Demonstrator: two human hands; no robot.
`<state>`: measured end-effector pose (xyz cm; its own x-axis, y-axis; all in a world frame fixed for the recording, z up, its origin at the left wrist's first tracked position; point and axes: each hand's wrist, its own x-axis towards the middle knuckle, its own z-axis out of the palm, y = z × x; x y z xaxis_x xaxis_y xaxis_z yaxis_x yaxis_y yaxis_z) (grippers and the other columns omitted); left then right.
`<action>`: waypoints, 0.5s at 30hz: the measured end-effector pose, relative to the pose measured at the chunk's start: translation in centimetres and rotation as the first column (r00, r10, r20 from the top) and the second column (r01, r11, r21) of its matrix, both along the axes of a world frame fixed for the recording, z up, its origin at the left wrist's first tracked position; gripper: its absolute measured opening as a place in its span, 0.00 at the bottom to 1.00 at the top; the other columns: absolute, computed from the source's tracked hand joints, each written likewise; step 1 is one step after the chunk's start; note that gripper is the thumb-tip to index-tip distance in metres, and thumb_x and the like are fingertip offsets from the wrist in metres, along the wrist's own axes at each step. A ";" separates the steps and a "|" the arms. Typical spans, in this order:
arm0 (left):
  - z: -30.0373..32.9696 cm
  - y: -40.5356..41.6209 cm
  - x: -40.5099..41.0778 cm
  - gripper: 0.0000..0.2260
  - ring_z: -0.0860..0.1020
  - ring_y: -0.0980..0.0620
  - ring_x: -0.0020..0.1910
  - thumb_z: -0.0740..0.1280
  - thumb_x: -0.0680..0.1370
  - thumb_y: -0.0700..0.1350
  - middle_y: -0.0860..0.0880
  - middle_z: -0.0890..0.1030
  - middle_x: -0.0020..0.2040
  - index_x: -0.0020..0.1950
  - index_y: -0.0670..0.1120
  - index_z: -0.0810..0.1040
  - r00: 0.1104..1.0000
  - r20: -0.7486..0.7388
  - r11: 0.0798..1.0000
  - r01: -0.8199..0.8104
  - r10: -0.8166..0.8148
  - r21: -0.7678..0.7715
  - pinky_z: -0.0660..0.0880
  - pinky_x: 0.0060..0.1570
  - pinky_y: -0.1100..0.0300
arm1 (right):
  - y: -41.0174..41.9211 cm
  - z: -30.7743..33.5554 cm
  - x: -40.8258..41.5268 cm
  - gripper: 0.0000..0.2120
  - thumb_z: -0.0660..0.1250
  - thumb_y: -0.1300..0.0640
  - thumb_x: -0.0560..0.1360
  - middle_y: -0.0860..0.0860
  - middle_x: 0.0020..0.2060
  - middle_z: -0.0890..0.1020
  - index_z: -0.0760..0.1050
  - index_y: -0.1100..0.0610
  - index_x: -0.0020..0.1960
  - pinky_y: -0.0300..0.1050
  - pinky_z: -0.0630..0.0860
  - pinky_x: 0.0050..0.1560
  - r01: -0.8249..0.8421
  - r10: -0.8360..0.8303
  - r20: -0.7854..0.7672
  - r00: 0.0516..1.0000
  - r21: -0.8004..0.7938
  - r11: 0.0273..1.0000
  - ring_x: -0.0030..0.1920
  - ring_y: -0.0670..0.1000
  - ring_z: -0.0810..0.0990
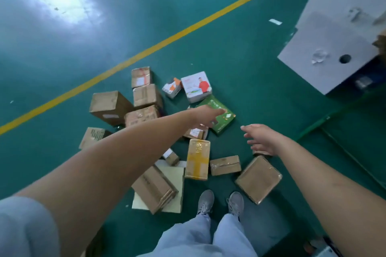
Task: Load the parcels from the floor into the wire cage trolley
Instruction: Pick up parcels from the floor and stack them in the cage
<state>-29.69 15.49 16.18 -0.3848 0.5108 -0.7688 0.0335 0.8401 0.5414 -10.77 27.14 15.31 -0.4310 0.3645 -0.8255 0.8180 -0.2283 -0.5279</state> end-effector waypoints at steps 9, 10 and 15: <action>-4.2 -6.5 -1.8 0.25 0.80 0.52 0.50 0.65 0.80 0.63 0.49 0.79 0.60 0.69 0.48 0.73 0.918 0.007 0.914 -0.394 0.397 -0.098 0.79 0.54 0.54 | -0.8 -4.3 -6.7 0.21 0.63 0.49 0.84 0.55 0.65 0.77 0.70 0.56 0.73 0.54 0.76 0.65 -0.254 0.255 0.033 0.966 -0.048 0.966 0.64 0.56 0.77; -4.6 -7.4 -2.0 0.25 0.79 0.52 0.51 0.64 0.81 0.63 0.49 0.79 0.61 0.71 0.48 0.72 0.902 0.012 0.897 -0.429 0.432 -0.104 0.79 0.53 0.55 | -1.2 -5.0 -7.4 0.20 0.63 0.49 0.84 0.55 0.65 0.78 0.70 0.56 0.73 0.54 0.77 0.65 -0.279 0.282 0.040 0.959 -0.051 0.959 0.63 0.55 0.77; -5.7 -13.0 -2.5 0.29 0.79 0.47 0.59 0.64 0.81 0.63 0.48 0.78 0.63 0.75 0.46 0.69 0.799 0.031 0.794 -0.592 0.601 -0.135 0.78 0.63 0.49 | -4.0 -6.5 -10.8 0.19 0.62 0.50 0.84 0.56 0.66 0.78 0.70 0.55 0.73 0.56 0.75 0.67 -0.425 0.429 0.058 0.901 -0.074 0.902 0.64 0.56 0.77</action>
<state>-32.15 2.46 10.48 -0.5285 0.1060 -0.8423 -0.5280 0.7359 0.4239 -21.61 23.10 8.85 -0.4742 0.1090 -0.8737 0.8786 0.1228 -0.4615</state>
